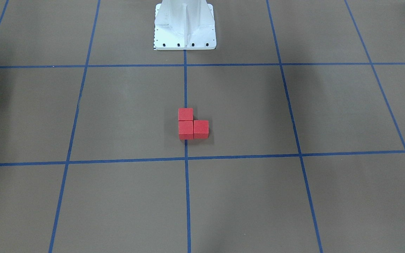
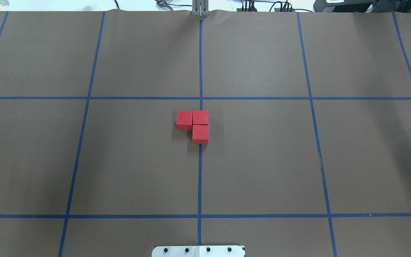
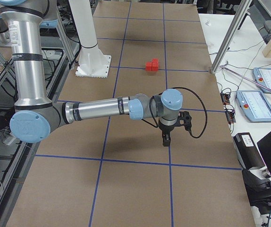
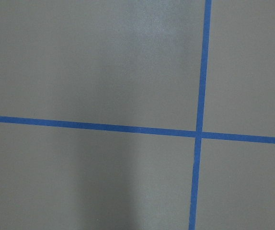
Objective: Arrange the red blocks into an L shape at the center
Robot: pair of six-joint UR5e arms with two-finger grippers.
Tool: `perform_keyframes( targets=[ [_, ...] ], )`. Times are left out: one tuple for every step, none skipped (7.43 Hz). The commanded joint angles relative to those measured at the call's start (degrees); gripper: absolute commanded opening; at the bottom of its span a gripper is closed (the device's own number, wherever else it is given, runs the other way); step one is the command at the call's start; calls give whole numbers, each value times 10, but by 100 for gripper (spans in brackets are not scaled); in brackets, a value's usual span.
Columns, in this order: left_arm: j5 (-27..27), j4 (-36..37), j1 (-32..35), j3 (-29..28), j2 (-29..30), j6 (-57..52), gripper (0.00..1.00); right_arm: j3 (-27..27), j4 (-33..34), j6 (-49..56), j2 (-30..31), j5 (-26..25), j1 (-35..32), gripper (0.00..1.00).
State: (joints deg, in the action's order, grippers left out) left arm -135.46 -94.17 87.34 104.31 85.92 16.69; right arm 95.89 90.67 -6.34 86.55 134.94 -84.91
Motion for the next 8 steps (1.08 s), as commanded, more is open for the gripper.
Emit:
perform_keyframes(
  targets=[
    [0,0,1,3,-4,0,100,-6,2,-6,-6,-1,1,99],
    [-1,0,-1,-2,-1,1,100,-6,-1,-3,4,3,1,99],
    [-2,-3,-2,-6,0,-1,100,-4,-1,-2,3,17,1,99],
    [-2,1,-2,9,1,-1,100,-4,-1,0,4,18,1,99],
    [2,-4,-7,-1,2,-3,100,7,-2,0,5,21,1,99],
    [-2,-3,-7,10,1,-4,100,-7,-2,2,5,15,2,99],
    [-2,-3,-7,10,-1,-5,100,-4,-3,0,5,21,2,99],
    [-2,-5,-8,5,2,-6,100,2,-3,0,4,21,2,99]
  ],
)
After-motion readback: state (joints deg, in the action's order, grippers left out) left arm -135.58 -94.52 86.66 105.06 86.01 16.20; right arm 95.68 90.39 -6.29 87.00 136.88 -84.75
